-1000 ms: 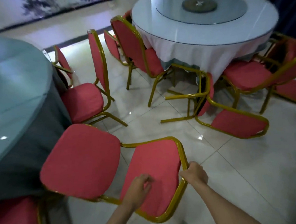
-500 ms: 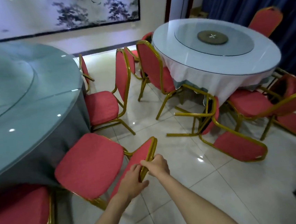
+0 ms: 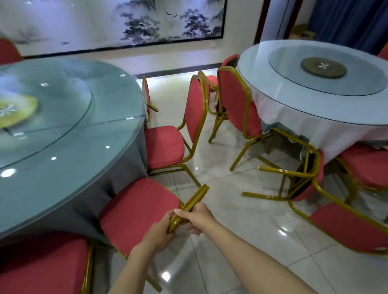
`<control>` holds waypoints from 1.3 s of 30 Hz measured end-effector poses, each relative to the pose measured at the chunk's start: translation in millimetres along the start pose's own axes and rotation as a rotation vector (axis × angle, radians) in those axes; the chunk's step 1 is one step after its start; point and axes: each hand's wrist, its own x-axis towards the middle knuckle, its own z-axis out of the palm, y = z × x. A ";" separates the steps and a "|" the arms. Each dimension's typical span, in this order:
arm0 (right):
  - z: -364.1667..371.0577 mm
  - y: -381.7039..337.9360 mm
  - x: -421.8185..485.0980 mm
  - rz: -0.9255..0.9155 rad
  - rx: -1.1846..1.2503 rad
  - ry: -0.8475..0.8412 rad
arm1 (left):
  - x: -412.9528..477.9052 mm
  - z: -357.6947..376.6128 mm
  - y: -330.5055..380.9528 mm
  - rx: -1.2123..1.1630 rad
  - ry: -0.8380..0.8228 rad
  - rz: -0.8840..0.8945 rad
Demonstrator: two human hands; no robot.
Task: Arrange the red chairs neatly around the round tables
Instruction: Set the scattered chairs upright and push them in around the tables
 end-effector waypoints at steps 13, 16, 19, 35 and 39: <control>-148.0 -17.4 71.8 -0.121 -0.299 -0.089 | 84.1 -0.2 97.5 -0.101 0.132 0.054; -205.3 -23.7 91.4 -0.148 -0.304 -0.094 | 129.0 -3.4 149.2 -0.150 0.118 0.060; -260.6 -34.6 112.1 -0.161 -0.239 -0.047 | 172.0 -7.7 189.4 -0.139 0.118 0.063; -406.1 -167.5 225.3 -0.215 0.218 0.070 | 358.2 -81.0 277.2 -0.287 0.311 0.150; -415.0 -212.2 286.8 -0.231 0.176 0.043 | 429.1 -123.4 275.8 -0.360 0.378 0.190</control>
